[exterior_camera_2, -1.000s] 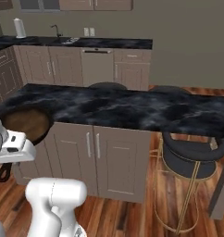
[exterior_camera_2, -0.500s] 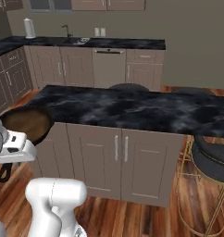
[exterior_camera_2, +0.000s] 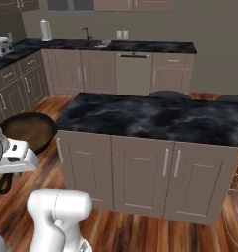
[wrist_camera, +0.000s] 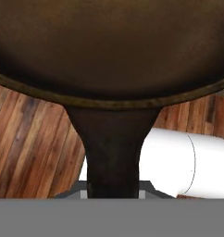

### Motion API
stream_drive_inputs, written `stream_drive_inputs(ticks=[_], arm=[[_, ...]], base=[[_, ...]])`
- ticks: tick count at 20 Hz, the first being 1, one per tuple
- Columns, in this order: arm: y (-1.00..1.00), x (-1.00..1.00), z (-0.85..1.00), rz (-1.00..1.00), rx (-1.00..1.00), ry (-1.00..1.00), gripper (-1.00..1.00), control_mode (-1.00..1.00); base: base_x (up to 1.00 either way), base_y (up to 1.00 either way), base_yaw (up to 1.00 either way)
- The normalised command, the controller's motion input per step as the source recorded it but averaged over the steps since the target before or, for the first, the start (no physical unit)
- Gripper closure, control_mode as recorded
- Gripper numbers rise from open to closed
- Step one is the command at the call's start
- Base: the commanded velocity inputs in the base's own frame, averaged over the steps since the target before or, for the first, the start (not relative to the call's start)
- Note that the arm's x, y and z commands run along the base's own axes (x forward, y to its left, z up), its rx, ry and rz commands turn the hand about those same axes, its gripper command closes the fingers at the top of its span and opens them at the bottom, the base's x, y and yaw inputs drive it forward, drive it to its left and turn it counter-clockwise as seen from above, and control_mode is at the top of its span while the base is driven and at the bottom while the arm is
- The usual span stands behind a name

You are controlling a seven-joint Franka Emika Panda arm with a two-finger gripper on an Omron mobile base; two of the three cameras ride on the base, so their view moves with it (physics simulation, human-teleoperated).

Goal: Move the pot and pan from the stove into the sink.

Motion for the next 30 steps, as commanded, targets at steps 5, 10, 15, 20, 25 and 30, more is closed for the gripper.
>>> stream_drive_inputs(ticks=[5, 10, 15, 20, 25, 30], arm=[[0.00, 0.00, 0.00, 0.00, 0.00, 0.00, 1.00, 1.00], [0.00, 0.00, 0.00, 0.00, 0.00, 0.00, 1.00, 1.00], [0.00, 0.00, 0.00, 0.00, 0.00, 0.00, 1.00, 1.00], [0.00, 0.00, 0.00, 0.00, 0.00, 0.00, 1.00, 1.00], [0.00, 0.00, 0.00, 0.00, 0.00, 0.00, 1.00, 1.00], [0.00, 0.00, 0.00, 0.00, 0.00, 0.00, 1.00, 1.00]], base=[[0.09, 0.90, 0.00], [0.09, 0.94, 0.00], [0.07, 0.94, 0.00], [0.05, 0.88, 0.00], [0.02, 0.63, 0.00], [0.00, 0.10, 0.00]])
